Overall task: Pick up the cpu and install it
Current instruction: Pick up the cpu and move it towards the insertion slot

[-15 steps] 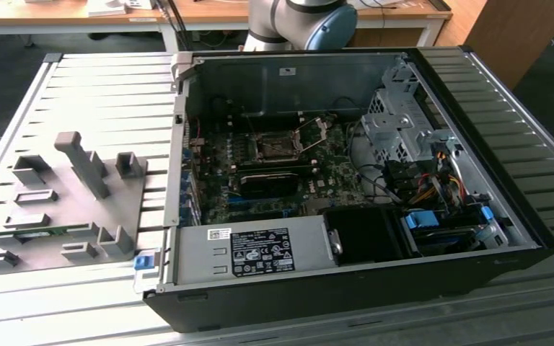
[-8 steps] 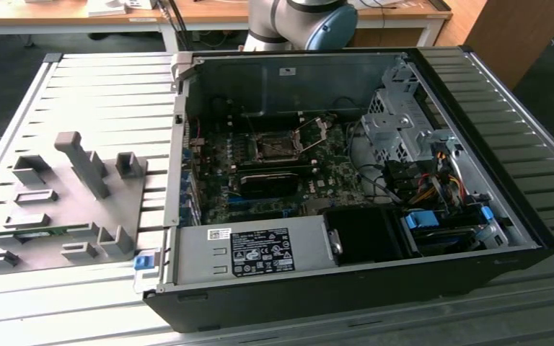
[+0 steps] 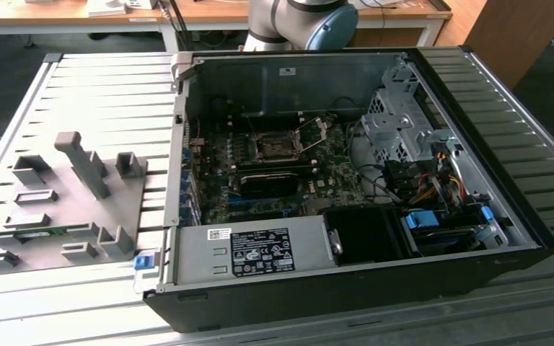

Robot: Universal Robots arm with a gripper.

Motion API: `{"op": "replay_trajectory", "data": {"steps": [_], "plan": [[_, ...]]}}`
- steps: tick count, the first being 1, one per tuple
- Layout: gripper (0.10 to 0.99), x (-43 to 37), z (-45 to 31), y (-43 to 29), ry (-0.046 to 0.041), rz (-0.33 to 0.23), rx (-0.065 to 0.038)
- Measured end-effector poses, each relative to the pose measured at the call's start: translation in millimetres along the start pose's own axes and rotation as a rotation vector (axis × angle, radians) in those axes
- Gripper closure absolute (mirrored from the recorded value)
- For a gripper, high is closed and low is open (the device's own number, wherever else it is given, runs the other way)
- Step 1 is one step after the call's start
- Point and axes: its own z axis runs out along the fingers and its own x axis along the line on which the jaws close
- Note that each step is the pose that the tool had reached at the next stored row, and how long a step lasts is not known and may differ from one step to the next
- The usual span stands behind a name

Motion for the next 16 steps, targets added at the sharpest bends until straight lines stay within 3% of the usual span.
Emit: {"op": "replay_trajectory", "data": {"steps": [16], "plan": [[0.553, -12.4, -0.1, 0.8, 0.0000, 0.000, 0.000]]}}
